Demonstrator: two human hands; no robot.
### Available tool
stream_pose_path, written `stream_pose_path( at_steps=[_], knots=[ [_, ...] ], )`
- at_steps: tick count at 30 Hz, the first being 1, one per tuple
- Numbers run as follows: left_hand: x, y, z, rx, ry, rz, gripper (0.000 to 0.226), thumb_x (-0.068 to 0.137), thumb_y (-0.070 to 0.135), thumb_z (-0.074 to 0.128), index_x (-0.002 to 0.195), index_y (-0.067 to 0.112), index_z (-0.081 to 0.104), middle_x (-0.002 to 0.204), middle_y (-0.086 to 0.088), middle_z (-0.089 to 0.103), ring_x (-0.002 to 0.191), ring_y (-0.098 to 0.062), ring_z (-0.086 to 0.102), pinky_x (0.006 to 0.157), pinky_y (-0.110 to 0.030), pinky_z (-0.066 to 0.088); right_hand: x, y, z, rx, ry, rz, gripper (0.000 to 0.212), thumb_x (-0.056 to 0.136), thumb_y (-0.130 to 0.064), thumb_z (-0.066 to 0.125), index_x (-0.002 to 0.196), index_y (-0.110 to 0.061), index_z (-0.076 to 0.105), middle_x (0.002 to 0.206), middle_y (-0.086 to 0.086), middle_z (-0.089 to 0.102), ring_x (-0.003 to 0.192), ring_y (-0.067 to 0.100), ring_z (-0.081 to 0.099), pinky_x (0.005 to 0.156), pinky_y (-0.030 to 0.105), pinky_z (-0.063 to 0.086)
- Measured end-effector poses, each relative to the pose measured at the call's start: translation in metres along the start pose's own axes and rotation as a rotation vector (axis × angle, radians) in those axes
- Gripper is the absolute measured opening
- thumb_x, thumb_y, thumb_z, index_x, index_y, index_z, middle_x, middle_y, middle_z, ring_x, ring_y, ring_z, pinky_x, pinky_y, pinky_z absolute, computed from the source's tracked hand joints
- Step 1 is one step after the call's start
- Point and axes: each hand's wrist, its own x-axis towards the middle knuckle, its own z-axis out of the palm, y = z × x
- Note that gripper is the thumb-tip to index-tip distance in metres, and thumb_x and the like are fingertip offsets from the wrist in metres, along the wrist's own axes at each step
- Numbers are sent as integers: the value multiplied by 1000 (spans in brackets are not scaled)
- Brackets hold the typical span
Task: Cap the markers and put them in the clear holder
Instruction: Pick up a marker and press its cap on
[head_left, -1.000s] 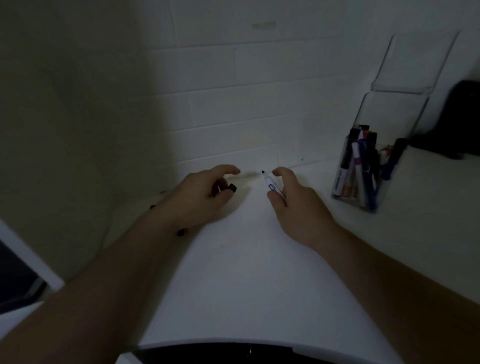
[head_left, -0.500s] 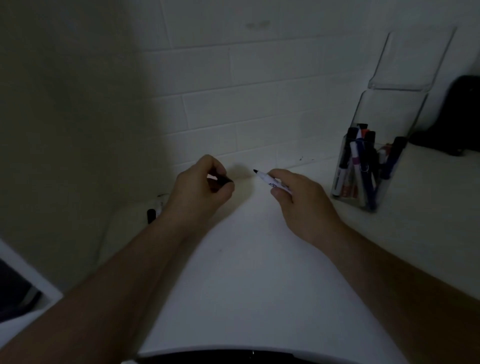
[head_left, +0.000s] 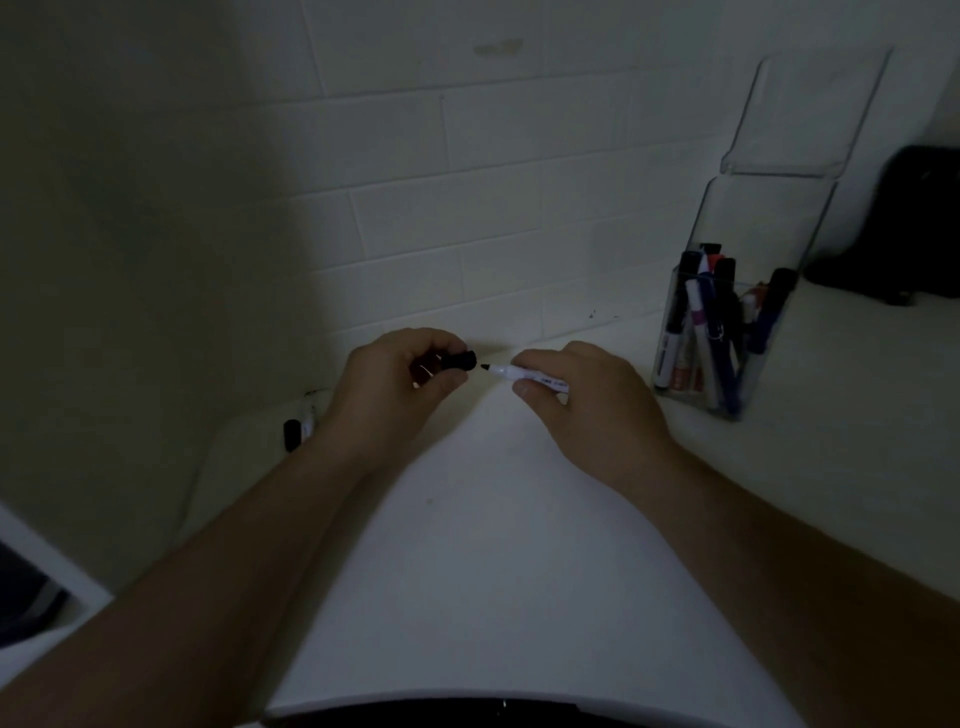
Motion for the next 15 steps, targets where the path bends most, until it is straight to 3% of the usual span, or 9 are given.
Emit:
stream_pose_path(
  at_steps=[6,9,11,13,15],
  knots=[
    [-3,3,4,79,-90,183,20,89,23,74,108,29,75,100,15,72,86,-5,66,78,-21,52,-2,-4,0,-81,-26,-15,24,98,-46,52,115,-42,69,85,-4,54,79,16,55,66,38,51],
    [-4,2,11,94,-107,188,26,88,25,74,115,27,74,107,12,73,93,-2,66,86,-19,51,-3,-8,-2,-145,-33,-47,25,99,-47,48,112,-42,69,83,-6,52,75,14,53,60,35,48],
    [-3,3,13,112,-91,147,29,89,26,73,118,26,72,111,11,72,97,-1,64,88,-10,45,-4,-11,-5,-176,-26,-71,26,100,-48,46,112,-43,68,81,-8,51,72,13,53,56,31,43],
    [-2,5,14,157,-106,149,24,91,27,70,115,26,73,107,12,73,95,0,64,83,-2,39,-4,-12,-7,-204,-15,-79,24,100,-48,47,108,-43,69,80,-9,51,69,13,53,55,32,42],
    [-2,8,16,185,-132,164,18,92,26,69,108,26,75,100,12,75,90,-1,65,78,-3,39,-3,-14,-8,-228,-13,-84,24,100,-51,47,102,-42,69,78,-7,52,69,14,54,56,34,46]
  ],
)
